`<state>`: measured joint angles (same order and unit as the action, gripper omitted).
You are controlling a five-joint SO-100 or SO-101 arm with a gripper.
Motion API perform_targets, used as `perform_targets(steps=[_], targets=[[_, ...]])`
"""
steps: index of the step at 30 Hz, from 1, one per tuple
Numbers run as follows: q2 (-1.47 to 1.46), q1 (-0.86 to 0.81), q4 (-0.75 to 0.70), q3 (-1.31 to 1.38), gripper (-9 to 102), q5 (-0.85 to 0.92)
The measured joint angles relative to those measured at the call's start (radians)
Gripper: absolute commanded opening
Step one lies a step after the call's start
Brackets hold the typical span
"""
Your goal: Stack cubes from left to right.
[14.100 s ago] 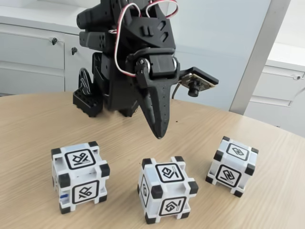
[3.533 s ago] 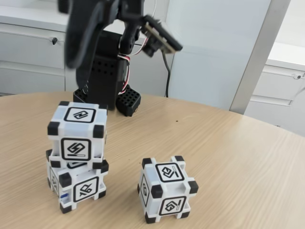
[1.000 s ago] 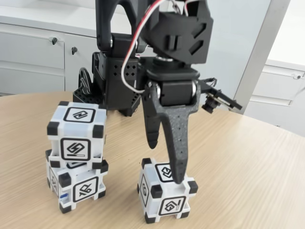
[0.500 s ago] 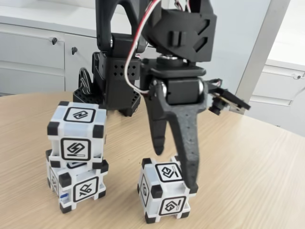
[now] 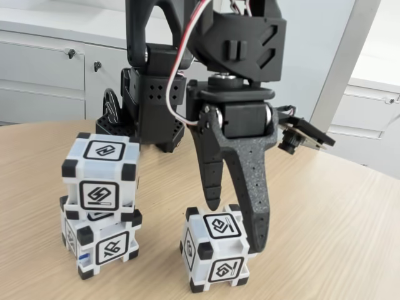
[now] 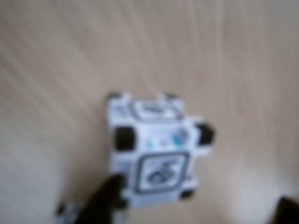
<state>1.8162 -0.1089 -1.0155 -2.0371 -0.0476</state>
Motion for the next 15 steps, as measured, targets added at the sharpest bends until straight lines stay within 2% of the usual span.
perform_targets(steps=[15], targets=[[-0.072, 0.0, 0.0, 0.014, 36, 0.008]])
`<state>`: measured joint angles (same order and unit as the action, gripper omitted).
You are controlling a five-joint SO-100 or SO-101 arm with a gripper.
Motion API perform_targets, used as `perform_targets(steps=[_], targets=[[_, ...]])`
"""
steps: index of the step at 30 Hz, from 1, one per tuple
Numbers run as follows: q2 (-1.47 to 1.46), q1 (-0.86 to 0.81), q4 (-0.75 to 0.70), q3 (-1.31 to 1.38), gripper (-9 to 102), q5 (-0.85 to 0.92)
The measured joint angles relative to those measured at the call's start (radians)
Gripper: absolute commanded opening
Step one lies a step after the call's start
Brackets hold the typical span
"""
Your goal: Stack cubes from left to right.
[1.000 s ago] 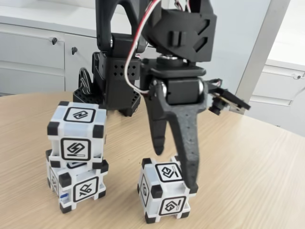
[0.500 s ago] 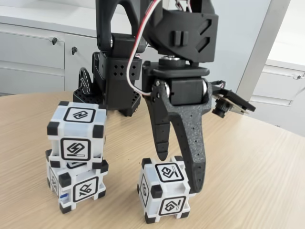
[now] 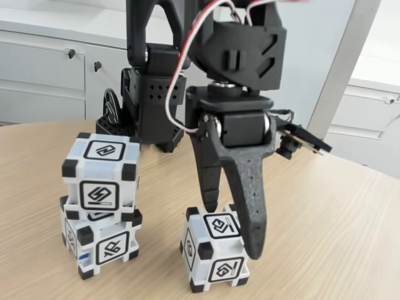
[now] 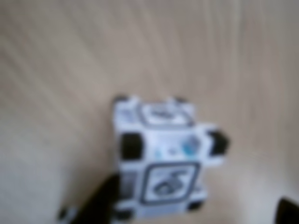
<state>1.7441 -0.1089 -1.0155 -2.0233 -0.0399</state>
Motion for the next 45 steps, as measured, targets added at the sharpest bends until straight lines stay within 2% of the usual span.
perform_targets(steps=[11, 23, 45], targets=[[-0.075, 0.002, 0.0, 0.035, 35, 0.012], [0.11, 0.0, -0.005, 0.012, 35, 0.012], [0.114, 0.0, -0.005, -0.031, 35, 0.012]])
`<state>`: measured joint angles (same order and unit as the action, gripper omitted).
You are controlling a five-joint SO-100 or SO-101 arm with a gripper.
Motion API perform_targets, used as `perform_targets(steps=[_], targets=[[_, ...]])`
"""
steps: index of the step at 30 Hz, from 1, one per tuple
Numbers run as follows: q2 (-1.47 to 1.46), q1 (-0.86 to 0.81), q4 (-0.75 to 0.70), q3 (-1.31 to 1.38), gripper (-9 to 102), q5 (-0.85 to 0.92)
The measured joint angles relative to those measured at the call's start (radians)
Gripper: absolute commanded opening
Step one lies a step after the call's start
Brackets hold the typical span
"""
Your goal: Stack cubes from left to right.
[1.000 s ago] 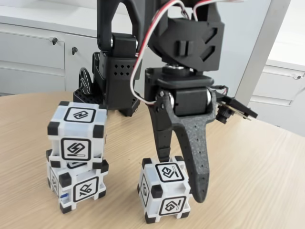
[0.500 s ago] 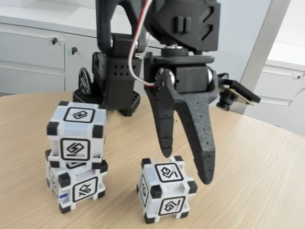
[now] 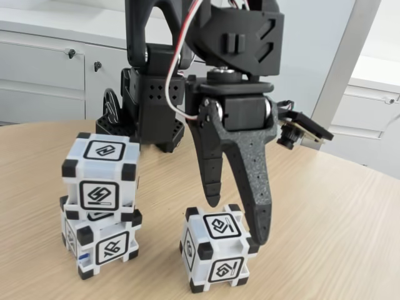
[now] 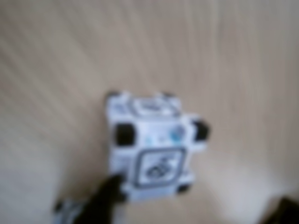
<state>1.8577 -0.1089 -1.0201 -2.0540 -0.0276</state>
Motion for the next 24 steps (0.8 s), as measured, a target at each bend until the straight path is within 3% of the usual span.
perform_targets(steps=[24], targets=[[-0.107, 0.0, 0.005, -0.06, 36, -0.002]])
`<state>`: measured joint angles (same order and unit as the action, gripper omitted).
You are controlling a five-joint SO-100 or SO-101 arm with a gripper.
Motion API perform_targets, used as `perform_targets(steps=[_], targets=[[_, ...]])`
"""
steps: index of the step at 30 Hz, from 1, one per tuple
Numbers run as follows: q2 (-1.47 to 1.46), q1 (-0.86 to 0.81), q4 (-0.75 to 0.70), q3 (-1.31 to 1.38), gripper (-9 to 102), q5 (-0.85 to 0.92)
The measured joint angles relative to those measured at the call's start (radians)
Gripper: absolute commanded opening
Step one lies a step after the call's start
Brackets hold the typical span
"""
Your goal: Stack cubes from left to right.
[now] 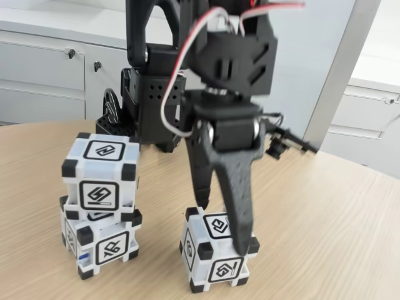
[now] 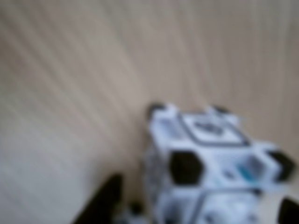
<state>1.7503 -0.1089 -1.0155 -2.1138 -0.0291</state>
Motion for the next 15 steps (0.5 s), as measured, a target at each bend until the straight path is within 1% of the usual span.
perform_targets(steps=[4, 8, 15], targets=[[-0.109, 0.0, 0.018, 0.002, 35, 0.0], [-0.138, 0.0, 0.017, 0.002, 32, 0.0], [-0.141, 0.0, 0.017, 0.006, 20, -0.028]])
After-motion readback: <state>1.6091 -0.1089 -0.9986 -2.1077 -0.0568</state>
